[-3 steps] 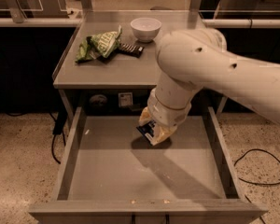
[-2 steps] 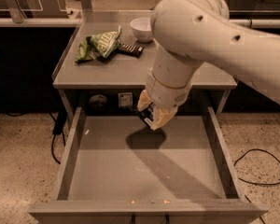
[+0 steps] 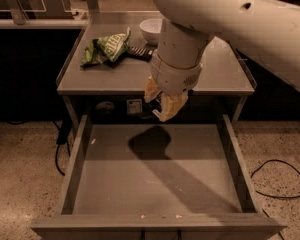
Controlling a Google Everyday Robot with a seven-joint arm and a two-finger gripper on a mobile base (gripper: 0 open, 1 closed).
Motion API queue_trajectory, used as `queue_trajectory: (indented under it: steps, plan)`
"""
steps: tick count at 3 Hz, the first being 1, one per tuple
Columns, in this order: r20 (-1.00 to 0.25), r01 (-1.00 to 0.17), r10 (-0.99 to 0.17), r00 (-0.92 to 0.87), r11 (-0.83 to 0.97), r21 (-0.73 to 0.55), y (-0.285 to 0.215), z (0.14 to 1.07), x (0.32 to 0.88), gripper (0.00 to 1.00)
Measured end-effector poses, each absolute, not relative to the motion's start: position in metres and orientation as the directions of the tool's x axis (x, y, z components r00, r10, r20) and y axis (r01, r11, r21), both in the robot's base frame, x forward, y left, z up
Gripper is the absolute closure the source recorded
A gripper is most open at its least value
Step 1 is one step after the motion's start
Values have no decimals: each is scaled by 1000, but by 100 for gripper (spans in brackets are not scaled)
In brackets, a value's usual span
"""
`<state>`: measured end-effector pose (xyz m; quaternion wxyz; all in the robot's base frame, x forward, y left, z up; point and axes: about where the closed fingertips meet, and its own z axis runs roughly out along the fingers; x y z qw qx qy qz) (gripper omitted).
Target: Pick rxbar blueberry from top drawer and place on counter
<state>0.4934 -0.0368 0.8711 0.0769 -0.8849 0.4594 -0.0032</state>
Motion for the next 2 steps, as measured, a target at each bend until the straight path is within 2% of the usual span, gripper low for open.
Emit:
queue_trajectory:
  steps: [2]
  plan:
    - [31,-768,-774,632,-631,-106,-39,873,560,100]
